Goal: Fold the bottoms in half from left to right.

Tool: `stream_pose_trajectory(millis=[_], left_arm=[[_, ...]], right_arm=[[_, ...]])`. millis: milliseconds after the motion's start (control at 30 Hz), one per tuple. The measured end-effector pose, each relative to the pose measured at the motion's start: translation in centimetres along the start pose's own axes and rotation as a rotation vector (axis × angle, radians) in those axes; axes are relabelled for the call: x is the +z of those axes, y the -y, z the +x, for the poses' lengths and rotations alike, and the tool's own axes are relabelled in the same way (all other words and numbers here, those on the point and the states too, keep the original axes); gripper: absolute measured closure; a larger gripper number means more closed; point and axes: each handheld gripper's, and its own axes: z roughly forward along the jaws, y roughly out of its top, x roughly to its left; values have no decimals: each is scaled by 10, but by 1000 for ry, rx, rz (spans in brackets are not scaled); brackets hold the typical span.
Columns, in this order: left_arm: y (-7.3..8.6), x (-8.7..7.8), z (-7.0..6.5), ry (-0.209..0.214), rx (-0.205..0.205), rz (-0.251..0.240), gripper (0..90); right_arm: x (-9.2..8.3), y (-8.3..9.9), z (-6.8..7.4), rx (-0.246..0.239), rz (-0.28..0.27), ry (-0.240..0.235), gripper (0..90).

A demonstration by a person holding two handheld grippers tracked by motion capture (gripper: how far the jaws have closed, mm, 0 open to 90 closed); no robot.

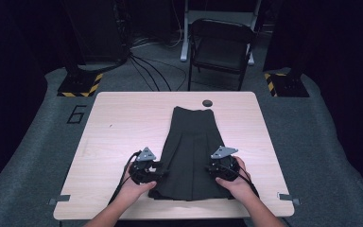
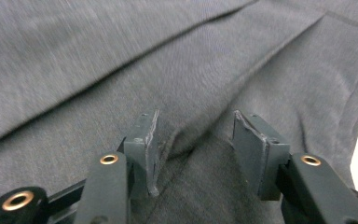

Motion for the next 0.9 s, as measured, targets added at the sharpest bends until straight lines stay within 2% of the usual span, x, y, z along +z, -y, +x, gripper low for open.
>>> stream_pose_trajectory(millis=[33,67,133,267,333,367,400,500,567,667,767,800,900], left_arm=[[0,2,1,-7,4,5,487],[0,3,1,-5,5,7,483],[-2,6,3,-9,-4,-4,479],[-7,12,9,-16,-26,-18,459],[-10,16,14,-30,-31,-29,445],[-11,17,15,-29,-52,-37,437],[-12,18,18,-32,-49,-38,435],[-16,20,25,-53,-58,-49,428],[-16,23,30,-64,-75,-50,419],[-16,26,35,-86,-110,-51,416],[-15,30,38,-106,-104,-37,423],[-15,30,39,-99,-103,-33,422],[-15,35,40,-107,-99,-36,420]], right_arm=[[1,2,-2,-8,4,-7,513],[3,3,-2,8,12,-9,515],[5,5,-2,8,30,-13,519],[7,8,-1,-3,38,-5,525],[8,9,0,7,32,-1,524],[8,9,0,7,32,-5,524],[7,9,0,9,37,-8,524],[5,8,-1,31,23,-3,502],[0,7,-3,34,9,3,457],[-7,5,-8,63,-35,31,397],[-11,6,-16,95,-55,60,363],[-12,7,-19,108,-59,66,360],[-13,7,-25,114,-65,84,360]])
